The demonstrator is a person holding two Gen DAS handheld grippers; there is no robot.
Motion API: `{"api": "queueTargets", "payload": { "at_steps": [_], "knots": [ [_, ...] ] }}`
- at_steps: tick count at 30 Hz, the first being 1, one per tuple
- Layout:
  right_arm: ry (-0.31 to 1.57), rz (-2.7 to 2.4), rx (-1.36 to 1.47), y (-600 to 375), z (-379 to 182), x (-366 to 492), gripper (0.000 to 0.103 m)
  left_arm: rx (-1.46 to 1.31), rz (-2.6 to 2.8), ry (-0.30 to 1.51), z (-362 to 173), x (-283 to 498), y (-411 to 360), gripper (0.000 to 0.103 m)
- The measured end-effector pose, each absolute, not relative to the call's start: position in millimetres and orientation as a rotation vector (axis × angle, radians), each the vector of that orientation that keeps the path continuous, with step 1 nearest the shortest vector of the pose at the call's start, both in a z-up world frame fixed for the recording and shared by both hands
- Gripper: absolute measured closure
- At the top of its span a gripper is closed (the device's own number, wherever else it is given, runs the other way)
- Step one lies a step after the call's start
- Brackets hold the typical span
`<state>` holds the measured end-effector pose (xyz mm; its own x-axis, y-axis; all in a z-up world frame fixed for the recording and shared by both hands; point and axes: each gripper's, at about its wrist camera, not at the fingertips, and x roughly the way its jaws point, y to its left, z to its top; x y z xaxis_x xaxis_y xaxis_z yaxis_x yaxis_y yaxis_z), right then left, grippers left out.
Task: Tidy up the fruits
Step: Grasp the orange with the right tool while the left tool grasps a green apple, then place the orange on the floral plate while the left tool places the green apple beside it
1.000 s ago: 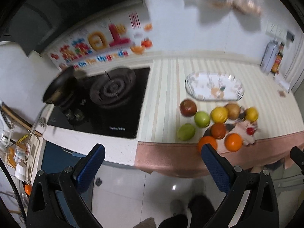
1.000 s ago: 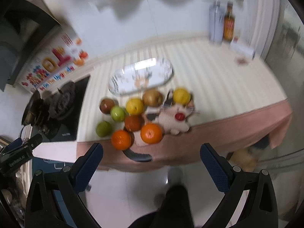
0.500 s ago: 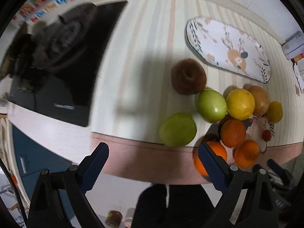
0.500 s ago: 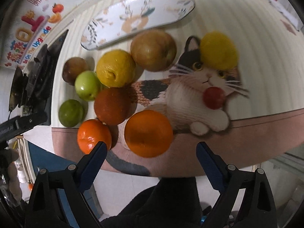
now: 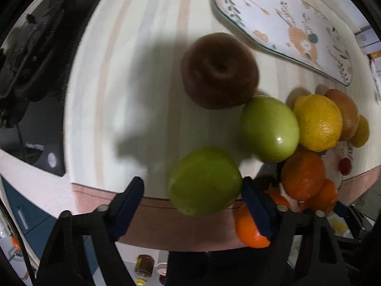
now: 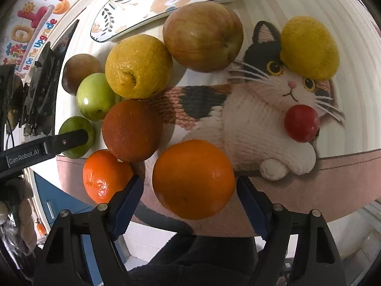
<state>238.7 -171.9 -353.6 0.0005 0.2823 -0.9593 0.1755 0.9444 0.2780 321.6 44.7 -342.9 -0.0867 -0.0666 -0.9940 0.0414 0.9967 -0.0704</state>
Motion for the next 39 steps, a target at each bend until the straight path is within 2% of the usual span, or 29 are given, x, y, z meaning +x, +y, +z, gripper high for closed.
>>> {"api": "queueTargets", "payload": {
  "at_steps": [1, 3, 6, 17, 24, 28, 31, 34, 39],
  "knots": [
    [1.576, 0.086, 0.361, -171, -354, 240, 0.024, -0.031, -0.107, 1.649, -341, 321, 43, 0.037],
    [1.574, 0.092, 0.364, -168, -354, 241, 0.029, -0.021, -0.120, 1.641, -339, 319, 39, 0.044],
    [1.562, 0.081, 0.337, -167, -354, 246, 0.036, 0.033, -0.119, 1.622, -336, 315, 31, 0.044],
    [1.518, 0.094, 0.337, -185, -341, 238, 0.037, 0.054, -0.113, 1.593, -312, 309, 27, 0.045],
    [1.433, 0.149, 0.421, -207, -285, 249, 0.037, -0.014, -0.165, 1.503, -237, 316, 29, 0.045],
    [1.349, 0.171, 0.435, -221, -249, 291, 0.037, -0.049, -0.207, 1.423, -193, 349, 17, 0.045],
    [1.313, 0.162, 0.408, -227, -240, 334, 0.037, -0.054, -0.223, 1.389, -180, 382, 2, 0.045],
    [1.314, 0.168, 0.385, -224, -247, 385, 0.037, -0.076, -0.214, 1.399, -186, 419, -3, 0.045],
    [1.379, 0.225, 0.345, -206, -286, 460, 0.037, -0.204, -0.156, 1.504, -240, 489, -4, 0.045]
  ]
}}
